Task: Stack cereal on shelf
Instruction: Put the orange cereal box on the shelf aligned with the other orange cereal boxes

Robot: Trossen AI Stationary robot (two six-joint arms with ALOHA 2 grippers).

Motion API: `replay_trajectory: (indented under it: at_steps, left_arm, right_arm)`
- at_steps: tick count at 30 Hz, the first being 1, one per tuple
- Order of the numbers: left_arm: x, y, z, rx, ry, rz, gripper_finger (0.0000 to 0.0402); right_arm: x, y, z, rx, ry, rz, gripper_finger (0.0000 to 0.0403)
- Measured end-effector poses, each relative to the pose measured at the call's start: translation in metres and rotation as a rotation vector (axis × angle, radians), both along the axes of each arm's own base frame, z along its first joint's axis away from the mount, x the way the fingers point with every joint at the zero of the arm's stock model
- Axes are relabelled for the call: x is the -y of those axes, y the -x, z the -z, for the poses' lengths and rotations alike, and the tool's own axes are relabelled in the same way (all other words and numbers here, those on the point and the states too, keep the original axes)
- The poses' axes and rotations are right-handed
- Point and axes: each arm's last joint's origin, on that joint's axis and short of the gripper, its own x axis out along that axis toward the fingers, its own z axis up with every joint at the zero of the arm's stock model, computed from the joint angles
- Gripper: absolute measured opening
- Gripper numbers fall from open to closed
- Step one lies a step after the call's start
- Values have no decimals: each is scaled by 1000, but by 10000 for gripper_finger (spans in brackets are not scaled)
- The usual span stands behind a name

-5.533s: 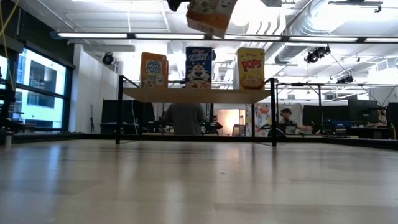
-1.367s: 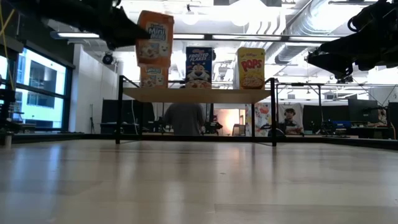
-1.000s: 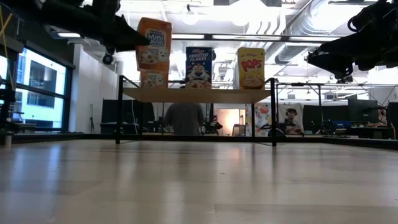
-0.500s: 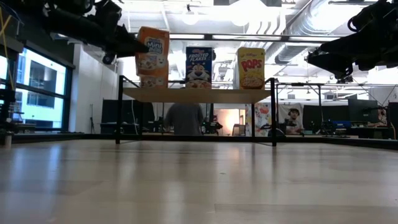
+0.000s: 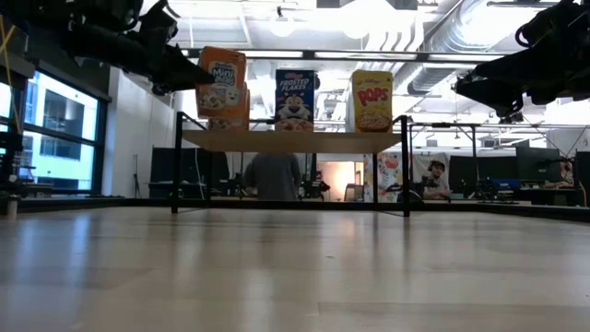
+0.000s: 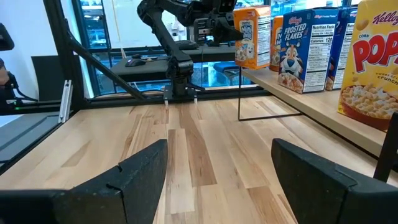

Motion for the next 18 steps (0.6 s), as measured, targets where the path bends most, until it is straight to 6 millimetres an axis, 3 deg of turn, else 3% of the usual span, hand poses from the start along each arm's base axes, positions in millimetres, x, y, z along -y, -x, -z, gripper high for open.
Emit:
replay_trajectory:
  at_steps: [18]
  left_arm:
    - [-20,-3,10,-32,-10,-22,143]
  right_arm:
    - [0,0,0,0,0,3,279]
